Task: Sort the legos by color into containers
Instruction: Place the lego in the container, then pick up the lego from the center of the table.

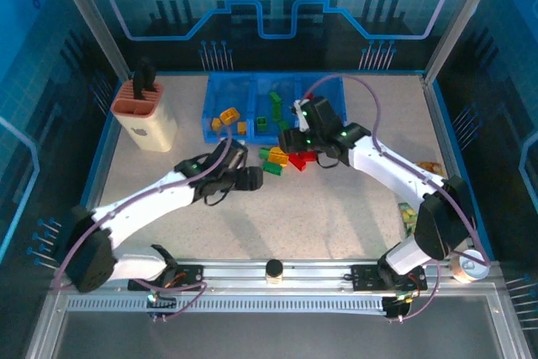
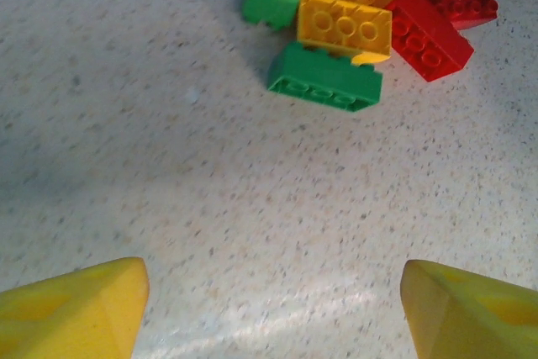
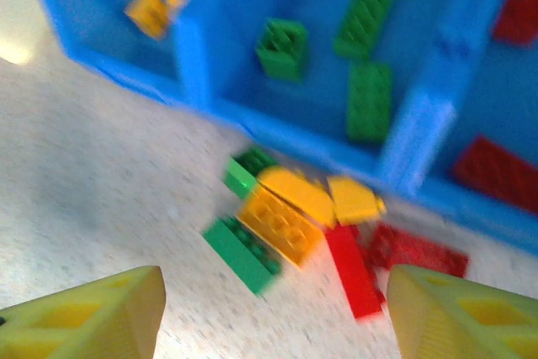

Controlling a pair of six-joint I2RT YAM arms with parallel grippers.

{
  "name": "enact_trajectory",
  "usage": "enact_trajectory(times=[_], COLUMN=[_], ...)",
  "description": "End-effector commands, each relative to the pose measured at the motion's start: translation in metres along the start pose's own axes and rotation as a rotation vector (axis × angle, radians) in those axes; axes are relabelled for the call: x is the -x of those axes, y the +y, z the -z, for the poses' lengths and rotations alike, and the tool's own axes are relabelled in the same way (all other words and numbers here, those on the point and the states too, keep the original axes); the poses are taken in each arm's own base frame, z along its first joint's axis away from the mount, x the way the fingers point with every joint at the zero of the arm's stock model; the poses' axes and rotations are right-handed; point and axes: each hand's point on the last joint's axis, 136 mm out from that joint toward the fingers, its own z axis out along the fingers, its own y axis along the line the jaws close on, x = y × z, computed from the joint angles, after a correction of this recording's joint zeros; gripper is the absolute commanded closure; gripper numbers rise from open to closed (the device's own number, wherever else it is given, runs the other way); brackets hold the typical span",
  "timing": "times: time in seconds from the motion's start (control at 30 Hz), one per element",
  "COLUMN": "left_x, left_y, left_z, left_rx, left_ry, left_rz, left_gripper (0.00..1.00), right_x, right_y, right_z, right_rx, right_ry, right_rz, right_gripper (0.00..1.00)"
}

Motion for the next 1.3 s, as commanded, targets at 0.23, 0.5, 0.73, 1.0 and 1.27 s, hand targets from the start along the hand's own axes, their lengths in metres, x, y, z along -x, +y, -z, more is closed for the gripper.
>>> enact_trajectory(times=[0.23,0.5,0.73,1.0,1.27], left_x=[0.033,0.035,0.029,0.018,0.016], left_y=[-0.032,-0.033,-0.027,-0.024,-0.023], left_z=[-0.061,-0.096,-0.114,-0.128,-0.132], left_rx=[0.061,0.121,0.169,0.173,0.175], left_ry=[0.101,0.178,0.236,0.278,0.274], left_rz=[-0.187,-0.264,-0.285,-0.285,-0.289], left_gripper=[0.14,0.14,0.14,0.15,0.34], right_x=[-0.036,-0.066,-0.078,-0.082,-0.086], right_y=[-0.048,-0.077,-0.084,-0.083,-0.085], right_z=[0.036,0.058,0.06,0.056,0.055], right_rx=[-0.041,-0.071,-0.068,-0.055,-0.056], right_ry=[-0.067,-0.076,-0.07,-0.067,-0.065], right_rz=[-0.142,-0.214,-0.244,-0.259,-0.268], right_gripper=[0.22,0.19,0.19,0.19,0.19])
